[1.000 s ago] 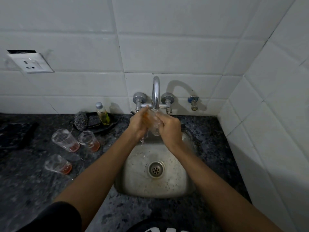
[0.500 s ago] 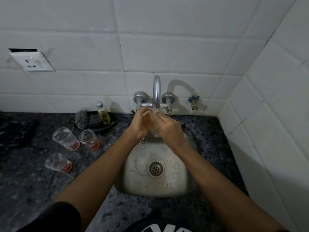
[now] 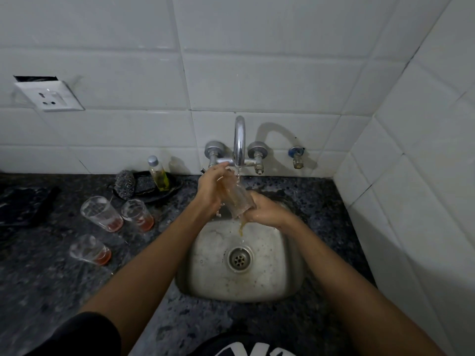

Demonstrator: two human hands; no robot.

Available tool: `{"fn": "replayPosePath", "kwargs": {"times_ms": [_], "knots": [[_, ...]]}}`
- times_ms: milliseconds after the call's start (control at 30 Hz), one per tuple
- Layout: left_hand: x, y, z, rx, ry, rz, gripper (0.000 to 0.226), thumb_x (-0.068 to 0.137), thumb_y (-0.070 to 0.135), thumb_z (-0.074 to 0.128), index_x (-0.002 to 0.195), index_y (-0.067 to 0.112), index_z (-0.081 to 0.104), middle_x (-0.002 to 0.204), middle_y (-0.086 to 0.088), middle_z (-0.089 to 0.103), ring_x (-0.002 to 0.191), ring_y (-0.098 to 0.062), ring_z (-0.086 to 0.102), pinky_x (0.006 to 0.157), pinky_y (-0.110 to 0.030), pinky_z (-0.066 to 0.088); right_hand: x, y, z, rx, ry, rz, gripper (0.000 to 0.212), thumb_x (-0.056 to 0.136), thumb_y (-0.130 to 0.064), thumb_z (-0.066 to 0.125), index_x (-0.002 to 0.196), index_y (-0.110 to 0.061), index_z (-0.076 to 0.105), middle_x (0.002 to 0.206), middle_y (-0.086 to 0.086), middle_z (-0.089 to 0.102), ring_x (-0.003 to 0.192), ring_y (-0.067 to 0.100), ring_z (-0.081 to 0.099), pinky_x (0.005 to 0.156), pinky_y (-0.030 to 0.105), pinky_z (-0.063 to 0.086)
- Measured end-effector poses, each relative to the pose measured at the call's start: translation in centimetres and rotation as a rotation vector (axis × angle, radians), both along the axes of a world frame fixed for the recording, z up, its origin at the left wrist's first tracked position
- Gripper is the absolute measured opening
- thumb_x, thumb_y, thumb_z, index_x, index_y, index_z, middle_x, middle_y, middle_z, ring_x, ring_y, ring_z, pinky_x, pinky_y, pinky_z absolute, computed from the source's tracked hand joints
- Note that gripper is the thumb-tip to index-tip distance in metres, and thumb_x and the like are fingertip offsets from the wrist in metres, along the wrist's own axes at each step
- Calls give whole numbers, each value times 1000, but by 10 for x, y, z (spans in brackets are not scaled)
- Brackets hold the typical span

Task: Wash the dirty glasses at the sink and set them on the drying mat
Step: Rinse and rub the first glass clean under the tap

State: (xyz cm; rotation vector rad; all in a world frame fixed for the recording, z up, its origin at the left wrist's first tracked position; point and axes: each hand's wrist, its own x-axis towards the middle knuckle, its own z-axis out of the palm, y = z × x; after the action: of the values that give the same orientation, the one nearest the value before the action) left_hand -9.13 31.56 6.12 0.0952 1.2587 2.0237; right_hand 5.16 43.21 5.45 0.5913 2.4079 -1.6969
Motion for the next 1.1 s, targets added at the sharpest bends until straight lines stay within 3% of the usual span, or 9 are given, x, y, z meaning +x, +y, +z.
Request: {"fn": "replayPosePath", "kwargs": {"times_ms": [100, 233, 333, 433, 567, 667, 800, 1000, 1100], "knots": [[2, 2, 2, -39, 156, -15, 35, 87, -9, 61, 119, 2, 73, 97, -11, 74, 88, -21, 70, 81, -35, 59, 6, 0, -2, -106, 18, 63, 65, 86, -16, 86, 139, -27, 50, 131, -5, 64, 121, 11, 64, 103, 33, 55], [10, -1, 5, -84, 395, -61, 35, 84, 2, 67, 119, 4, 72, 102, -12, 73, 96, -24, 69, 88, -39, 57, 6, -6, -5, -223, 73, -100, 71, 80, -33, 92, 140, -22, 55, 130, -4, 70, 116, 9, 69, 101, 32, 57], [9, -12, 3, -200, 984, -196, 31, 97, 18, 67, 127, 8, 65, 121, -11, 68, 114, -24, 66, 100, -44, 56, 6, -6, -8, -171, 80, -168, 67, 75, -36, 93, 132, -21, 62, 123, -3, 73, 111, 12, 72, 98, 34, 59], [-4, -24, -7, -349, 1618, -366, 58, 103, 36, 60, 153, 10, 46, 150, -15, 50, 141, -29, 47, 120, -47, 38, 8, 2, -11, -79, 85, -241, 61, 74, -33, 93, 126, -19, 63, 118, 0, 74, 109, 16, 72, 98, 40, 59], [-20, -29, -13, -505, 2044, -498, 79, 103, 49, 55, 164, 7, 27, 165, -25, 29, 155, -41, 24, 130, -52, 17, 12, 9, -10, 44, 100, -256, 58, 74, -31, 94, 121, -16, 64, 108, -1, 75, 97, 14, 74, 87, 34, 59], [-15, -20, -11, -658, 2167, -439, 85, 93, 30, 67, 160, -3, 27, 159, -27, 37, 151, -45, 31, 128, -57, 22, 12, 6, -2, 321, 136, -226, 48, 76, -36, 90, 112, -16, 64, 100, -3, 71, 87, 13, 69, 73, 28, 52], [-7, -11, -11, -580, 2095, -371, 84, 76, 12, 79, 147, -12, 41, 136, -30, 53, 130, -45, 49, 118, -55, 40, 11, -1, 7, 611, 233, -216, 60, 75, -41, 87, 123, -16, 61, 115, 0, 62, 100, 15, 60, 83, 32, 51], [-3, -16, -22, -561, 1996, -339, 70, 89, 19, 75, 143, -13, 45, 136, -31, 55, 129, -46, 51, 114, -55, 45, 16, 0, 17, -51, 125, -362, 63, 76, -34, 94, 127, -14, 62, 117, 6, 72, 95, 17, 76, 81, 40, 66], [-1, -20, -22, -470, 1948, -377, 67, 92, 24, 60, 146, -14, 42, 139, -30, 53, 133, -44, 50, 118, -52, 41, 18, -6, 17, 552, 256, -278, 67, 74, -32, 94, 130, -16, 62, 119, 1, 68, 101, 14, 68, 88, 31, 59]]}}
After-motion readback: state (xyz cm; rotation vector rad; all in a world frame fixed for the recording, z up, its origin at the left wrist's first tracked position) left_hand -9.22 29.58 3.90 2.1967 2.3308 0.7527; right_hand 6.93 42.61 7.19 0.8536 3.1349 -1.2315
